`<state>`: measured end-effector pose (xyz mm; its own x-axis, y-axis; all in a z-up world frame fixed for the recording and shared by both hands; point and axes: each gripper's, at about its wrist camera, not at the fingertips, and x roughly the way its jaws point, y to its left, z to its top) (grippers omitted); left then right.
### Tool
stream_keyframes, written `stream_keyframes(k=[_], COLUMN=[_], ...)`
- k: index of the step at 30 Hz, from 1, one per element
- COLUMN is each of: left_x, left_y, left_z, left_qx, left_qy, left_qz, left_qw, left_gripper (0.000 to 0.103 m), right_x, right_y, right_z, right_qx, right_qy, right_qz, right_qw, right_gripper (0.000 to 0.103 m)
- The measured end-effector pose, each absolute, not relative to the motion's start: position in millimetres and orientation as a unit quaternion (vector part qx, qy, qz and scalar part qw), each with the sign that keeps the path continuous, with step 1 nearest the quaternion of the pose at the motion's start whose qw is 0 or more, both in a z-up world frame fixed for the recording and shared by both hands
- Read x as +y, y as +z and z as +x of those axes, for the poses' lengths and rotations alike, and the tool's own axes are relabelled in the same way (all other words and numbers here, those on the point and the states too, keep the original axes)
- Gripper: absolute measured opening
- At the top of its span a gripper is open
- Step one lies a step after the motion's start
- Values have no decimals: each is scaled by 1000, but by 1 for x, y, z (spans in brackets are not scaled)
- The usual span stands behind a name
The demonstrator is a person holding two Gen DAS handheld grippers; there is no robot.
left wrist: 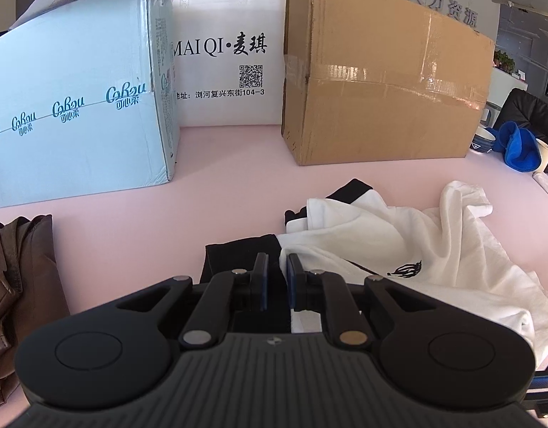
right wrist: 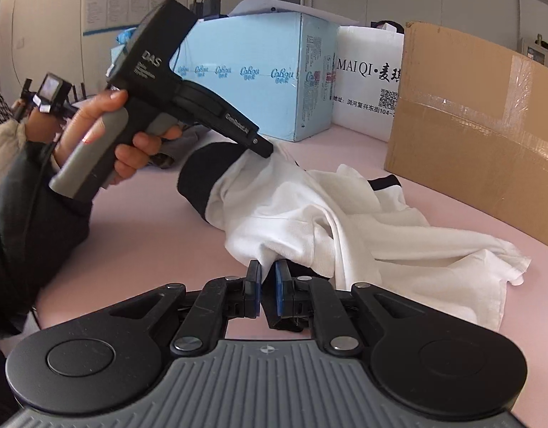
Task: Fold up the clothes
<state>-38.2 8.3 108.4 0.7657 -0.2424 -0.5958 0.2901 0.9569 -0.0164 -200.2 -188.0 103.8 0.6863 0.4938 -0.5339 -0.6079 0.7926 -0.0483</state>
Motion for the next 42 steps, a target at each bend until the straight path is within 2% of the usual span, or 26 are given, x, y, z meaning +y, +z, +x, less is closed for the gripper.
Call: stream_keyframes(k=[6, 11, 18, 24, 26, 27, 28, 29, 31, 33, 34, 35, 42], left_x=[8, 6, 6, 9, 9, 9, 9, 8, 6, 5, 4, 4, 13], left_y=[116, 122, 109, 89, 84, 81, 78, 75, 70, 67, 67, 67, 94], left_z=[-57, -95, -132, -157, -164, -167, -169, -171, -172, -169, -167, -166, -179], left_qx=[292, 270, 301, 312, 309, 305, 300, 294, 288, 295, 299, 303, 247], left_qy=[-179, -216, -192, -151, -149, -154, -160, -164, -158, -157, -161, -162, -136], left_qz=[51, 96, 164, 177, 180, 181, 182, 182, 183, 180, 176, 172, 126], left_qw=[938, 933, 920, 921, 922, 922, 923, 924, 926, 925, 924, 923, 951], left_gripper=[10, 10, 10, 12, 24, 47, 74, 84, 85, 85, 85, 85, 85], right_x=[-176, -185, -209, -211, -209, -207, -206, -204, -204, -206, -207, -209, -233], right_y=[117, 120, 89, 67, 64, 63, 62, 62, 63, 65, 65, 67, 92], right_z=[-244, -268, -284, -283, -284, -285, -285, -286, -288, -284, -281, -281, -281], right_qx=[256, 267, 320, 324, 323, 320, 315, 309, 299, 296, 290, 278, 213], right_qy=[343, 376, 370, 370, 365, 362, 359, 353, 348, 339, 331, 322, 262], right_qz=[-106, -57, -19, -27, -45, -56, -65, -78, -91, -90, -92, -93, -129], right_qw=[897, 885, 872, 870, 872, 874, 876, 880, 884, 889, 893, 900, 932], right_gripper=[7, 7, 7, 7, 10, 13, 22, 30, 38, 61, 79, 86, 91])
